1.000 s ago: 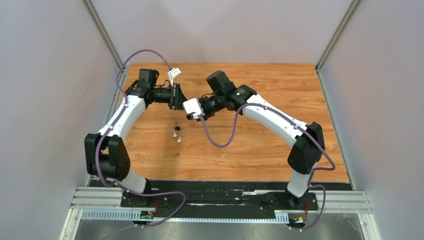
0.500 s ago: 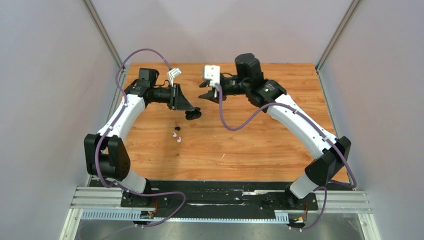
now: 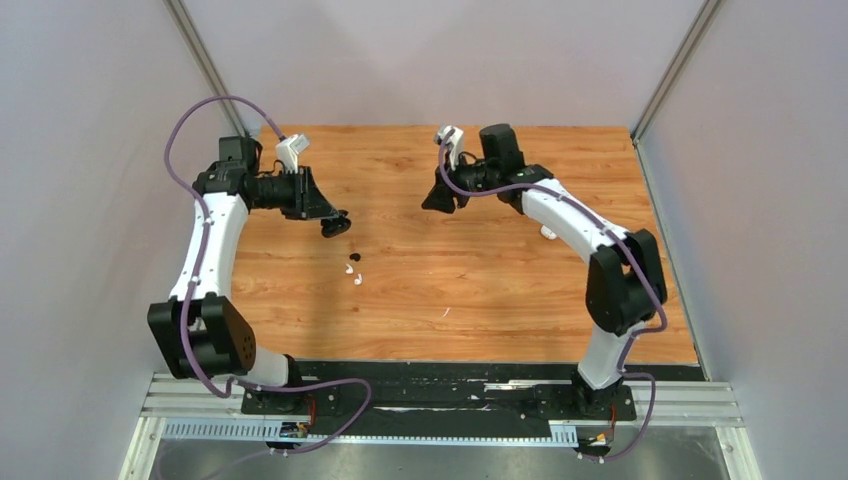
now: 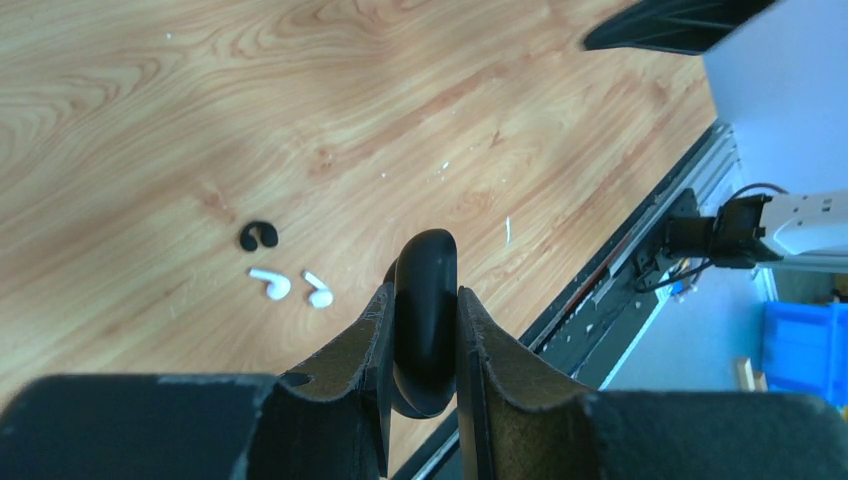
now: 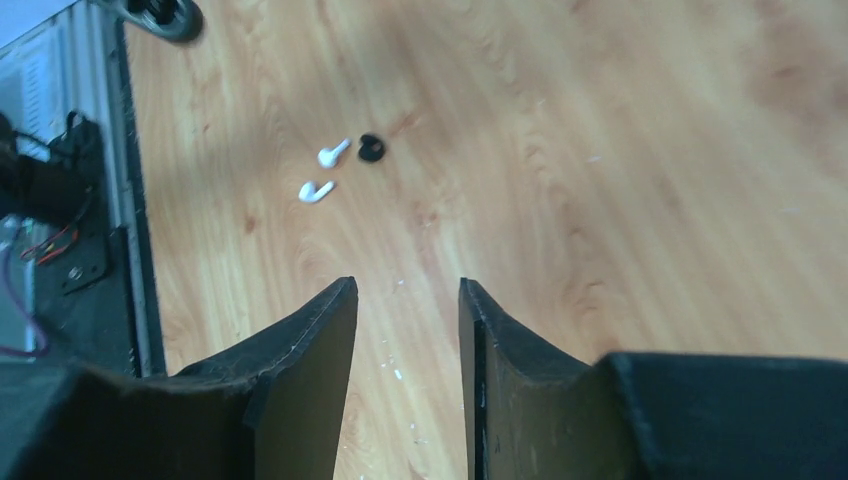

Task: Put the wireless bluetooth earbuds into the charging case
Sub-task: Place the earbud in the charging case, then move the earbud to the center of the board.

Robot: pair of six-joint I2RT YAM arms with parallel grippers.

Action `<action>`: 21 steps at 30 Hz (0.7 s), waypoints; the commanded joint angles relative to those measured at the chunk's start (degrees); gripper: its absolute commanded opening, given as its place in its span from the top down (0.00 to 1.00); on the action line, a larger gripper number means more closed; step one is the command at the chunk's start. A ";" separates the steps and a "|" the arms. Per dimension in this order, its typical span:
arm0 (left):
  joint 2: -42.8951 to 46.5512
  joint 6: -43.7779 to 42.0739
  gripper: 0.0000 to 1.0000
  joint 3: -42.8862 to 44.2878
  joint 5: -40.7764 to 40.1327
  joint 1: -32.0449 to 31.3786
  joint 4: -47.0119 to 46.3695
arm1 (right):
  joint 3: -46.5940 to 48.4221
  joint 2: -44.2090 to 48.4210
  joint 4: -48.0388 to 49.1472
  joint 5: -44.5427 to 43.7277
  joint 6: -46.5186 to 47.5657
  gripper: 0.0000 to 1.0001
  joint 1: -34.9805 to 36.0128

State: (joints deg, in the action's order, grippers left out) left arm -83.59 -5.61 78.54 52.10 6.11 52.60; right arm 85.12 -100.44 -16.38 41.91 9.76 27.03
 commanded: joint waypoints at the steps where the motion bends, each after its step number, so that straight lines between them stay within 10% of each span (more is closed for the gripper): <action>1: 5.87 -3.30 1.00 1.52 -2.61 0.24 5.46 | 3.21 -7.41 1.02 11.31 2.52 0.59 1.94; 10: 11.59 3.86 1.00 -1.30 -5.83 4.16 2.40 | 14.95 -21.96 -4.31 13.14 34.94 0.63 11.15; 21: 13.56 5.69 1.00 -2.63 -6.55 5.37 1.22 | 22.20 -32.62 -5.01 5.82 40.61 0.67 17.44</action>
State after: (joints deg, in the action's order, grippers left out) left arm -72.51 -1.17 76.09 45.60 11.00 55.42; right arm 103.88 -131.20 -20.73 49.50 46.83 43.88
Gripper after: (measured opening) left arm 0.307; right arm 0.327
